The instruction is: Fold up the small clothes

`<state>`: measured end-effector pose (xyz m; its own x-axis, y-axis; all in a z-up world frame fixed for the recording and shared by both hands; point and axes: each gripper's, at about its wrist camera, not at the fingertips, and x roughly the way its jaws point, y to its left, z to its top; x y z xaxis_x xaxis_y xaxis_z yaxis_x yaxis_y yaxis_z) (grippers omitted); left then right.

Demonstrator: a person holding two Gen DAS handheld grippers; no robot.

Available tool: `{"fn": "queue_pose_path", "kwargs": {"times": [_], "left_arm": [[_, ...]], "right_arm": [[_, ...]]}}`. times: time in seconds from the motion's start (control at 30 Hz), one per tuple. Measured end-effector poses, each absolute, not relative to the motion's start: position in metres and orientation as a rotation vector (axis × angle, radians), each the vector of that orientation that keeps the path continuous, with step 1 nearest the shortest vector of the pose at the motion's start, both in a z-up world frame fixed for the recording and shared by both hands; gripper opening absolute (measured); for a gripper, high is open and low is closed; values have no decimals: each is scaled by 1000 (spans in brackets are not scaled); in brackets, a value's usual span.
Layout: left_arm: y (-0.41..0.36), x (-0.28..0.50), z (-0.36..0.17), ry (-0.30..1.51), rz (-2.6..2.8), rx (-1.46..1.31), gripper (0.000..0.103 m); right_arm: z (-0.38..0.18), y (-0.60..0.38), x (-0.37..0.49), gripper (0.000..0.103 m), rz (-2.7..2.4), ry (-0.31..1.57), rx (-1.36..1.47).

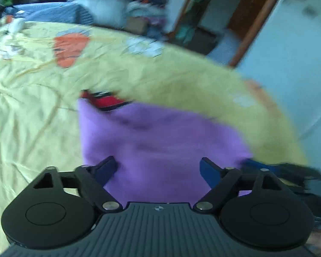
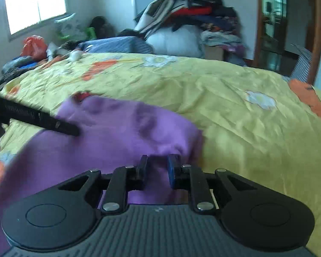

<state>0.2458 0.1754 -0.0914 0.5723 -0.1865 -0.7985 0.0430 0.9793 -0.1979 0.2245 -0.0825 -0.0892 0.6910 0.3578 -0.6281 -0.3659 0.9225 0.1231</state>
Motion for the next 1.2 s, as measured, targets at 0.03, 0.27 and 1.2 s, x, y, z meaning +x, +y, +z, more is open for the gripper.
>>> {"fn": "queue_pose_path", "kwargs": {"times": [0.03,0.27,1.2], "left_arm": [[179,246,-97,931,-132,-160,82],[197,226,-76,906,-76,-223,82],[270,129,-122,961,-423,-830,95]], "right_arm": [[-91,-87,226,17,412,700,-2],[-73,-105,204,23,400,670,6],[-108,-178,177,44,658,864,443]]}}
